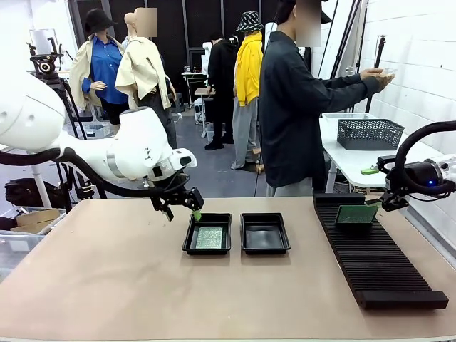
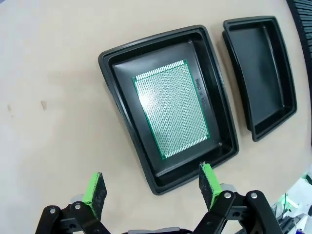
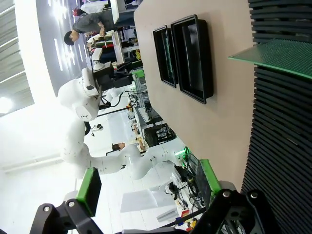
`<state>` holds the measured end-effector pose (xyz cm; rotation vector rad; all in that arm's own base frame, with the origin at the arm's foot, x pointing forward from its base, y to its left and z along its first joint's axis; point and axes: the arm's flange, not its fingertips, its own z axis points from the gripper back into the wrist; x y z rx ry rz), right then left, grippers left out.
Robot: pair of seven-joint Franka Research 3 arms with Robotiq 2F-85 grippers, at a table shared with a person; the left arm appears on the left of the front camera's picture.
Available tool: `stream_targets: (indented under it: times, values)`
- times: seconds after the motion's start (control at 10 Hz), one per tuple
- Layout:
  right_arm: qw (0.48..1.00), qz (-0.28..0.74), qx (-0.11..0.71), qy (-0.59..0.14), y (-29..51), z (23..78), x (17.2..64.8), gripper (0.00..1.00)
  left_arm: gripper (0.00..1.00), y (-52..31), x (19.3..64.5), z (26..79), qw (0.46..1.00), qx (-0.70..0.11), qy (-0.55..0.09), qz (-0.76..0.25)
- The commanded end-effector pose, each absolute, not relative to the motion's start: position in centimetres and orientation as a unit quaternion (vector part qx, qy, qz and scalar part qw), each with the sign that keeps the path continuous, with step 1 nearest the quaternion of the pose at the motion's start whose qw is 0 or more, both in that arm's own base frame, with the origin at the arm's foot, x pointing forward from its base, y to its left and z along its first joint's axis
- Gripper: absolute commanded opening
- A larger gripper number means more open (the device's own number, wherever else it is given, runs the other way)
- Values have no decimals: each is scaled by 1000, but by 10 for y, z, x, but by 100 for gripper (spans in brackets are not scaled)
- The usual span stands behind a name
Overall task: Inspect and transfer BCBs to ESD trays.
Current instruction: Pick up the ESD tray and place it on the left side of the table.
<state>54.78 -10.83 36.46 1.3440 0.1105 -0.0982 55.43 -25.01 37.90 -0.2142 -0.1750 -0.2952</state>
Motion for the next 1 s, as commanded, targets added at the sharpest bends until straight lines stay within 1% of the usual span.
stream_targets:
  times: [0.0,0.5,0.9]
  values:
    - [781,-43,621,54,-107,365,548,100,100,-262,563,374,982,-92,-94,-137]
    - [781,-43,621,54,-107,365,548,100,100,-265,580,349,983,-102,-104,-110]
    - [781,-43,621,54,-107,365,548,100,100,-263,588,328,984,-112,-95,-97]
